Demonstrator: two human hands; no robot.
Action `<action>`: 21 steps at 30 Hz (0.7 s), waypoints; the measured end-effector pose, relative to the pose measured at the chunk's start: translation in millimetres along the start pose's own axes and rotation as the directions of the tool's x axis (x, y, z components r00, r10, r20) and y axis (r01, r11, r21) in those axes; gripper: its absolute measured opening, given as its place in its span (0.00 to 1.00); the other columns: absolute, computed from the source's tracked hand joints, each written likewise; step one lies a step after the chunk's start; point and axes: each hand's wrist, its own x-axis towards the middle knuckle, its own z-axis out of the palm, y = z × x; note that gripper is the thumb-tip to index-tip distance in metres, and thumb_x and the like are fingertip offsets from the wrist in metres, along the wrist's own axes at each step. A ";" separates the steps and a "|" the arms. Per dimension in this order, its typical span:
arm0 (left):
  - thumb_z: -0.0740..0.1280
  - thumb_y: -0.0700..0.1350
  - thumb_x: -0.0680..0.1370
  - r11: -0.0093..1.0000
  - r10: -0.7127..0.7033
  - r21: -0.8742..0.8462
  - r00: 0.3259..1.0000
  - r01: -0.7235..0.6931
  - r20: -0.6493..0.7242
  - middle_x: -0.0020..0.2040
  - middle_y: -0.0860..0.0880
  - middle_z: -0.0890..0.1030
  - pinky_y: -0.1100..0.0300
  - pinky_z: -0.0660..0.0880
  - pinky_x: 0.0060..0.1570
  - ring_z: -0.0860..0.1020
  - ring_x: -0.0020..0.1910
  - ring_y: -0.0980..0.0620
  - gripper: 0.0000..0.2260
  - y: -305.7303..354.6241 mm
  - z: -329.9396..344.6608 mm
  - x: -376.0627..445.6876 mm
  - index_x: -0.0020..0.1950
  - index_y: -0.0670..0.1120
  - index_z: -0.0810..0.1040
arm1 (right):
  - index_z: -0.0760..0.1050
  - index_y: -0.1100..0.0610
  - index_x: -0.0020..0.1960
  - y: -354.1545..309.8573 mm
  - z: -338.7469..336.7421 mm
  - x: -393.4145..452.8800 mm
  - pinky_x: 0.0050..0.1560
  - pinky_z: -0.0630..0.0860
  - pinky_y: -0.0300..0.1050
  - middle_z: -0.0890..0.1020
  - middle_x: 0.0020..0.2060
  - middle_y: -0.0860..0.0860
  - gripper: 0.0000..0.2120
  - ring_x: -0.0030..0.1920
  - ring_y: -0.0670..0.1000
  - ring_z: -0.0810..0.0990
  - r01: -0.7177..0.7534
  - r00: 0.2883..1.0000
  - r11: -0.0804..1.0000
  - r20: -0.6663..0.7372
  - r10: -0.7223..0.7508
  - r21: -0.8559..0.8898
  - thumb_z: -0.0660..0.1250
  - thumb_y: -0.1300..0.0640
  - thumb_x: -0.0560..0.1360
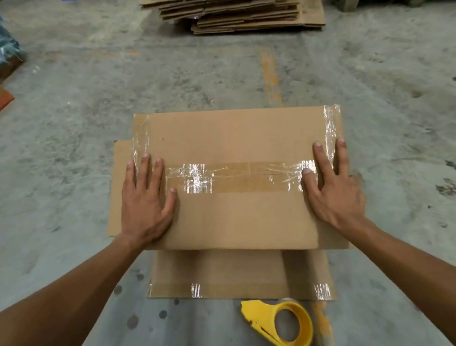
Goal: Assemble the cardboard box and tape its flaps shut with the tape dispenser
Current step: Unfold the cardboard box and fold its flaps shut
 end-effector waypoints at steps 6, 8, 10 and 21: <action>0.48 0.62 0.78 0.994 -0.113 0.013 0.992 0.112 0.062 0.80 0.46 0.50 0.47 0.45 0.77 0.46 0.78 0.39 0.32 4.0 -0.6 18.2 0.80 0.50 0.53 | 0.40 0.29 0.74 -8.4 -2.6 49.5 0.64 0.67 0.61 0.35 0.77 0.39 0.29 0.65 0.68 0.71 0.033 0.993 0.999 0.114 -0.036 0.032 0.47 0.32 0.77; 0.49 0.62 0.78 0.994 -0.109 0.000 0.992 0.109 0.058 0.80 0.46 0.52 0.46 0.45 0.77 0.47 0.78 0.40 0.32 4.0 -0.2 21.5 0.80 0.49 0.55 | 0.38 0.29 0.74 -5.4 4.3 52.1 0.65 0.67 0.62 0.34 0.77 0.40 0.28 0.66 0.68 0.70 0.037 0.992 0.999 0.121 -0.041 0.034 0.45 0.32 0.77; 0.51 0.62 0.77 0.993 -0.108 -0.046 0.993 0.110 0.051 0.80 0.48 0.51 0.47 0.46 0.76 0.46 0.79 0.41 0.32 4.1 0.4 18.8 0.80 0.51 0.54 | 0.38 0.29 0.74 0.0 10.9 48.9 0.66 0.65 0.63 0.34 0.77 0.39 0.28 0.68 0.68 0.68 0.054 0.992 0.997 0.113 -0.059 0.049 0.44 0.31 0.77; 0.54 0.63 0.79 0.968 -0.234 -0.065 0.963 0.244 0.130 0.80 0.45 0.47 0.38 0.57 0.70 0.49 0.77 0.36 0.30 14.8 -9.9 19.5 0.78 0.55 0.53 | 0.45 0.37 0.78 10.4 9.4 18.4 0.65 0.69 0.61 0.37 0.78 0.41 0.31 0.67 0.67 0.70 0.068 0.995 0.995 0.066 -0.073 0.079 0.49 0.33 0.78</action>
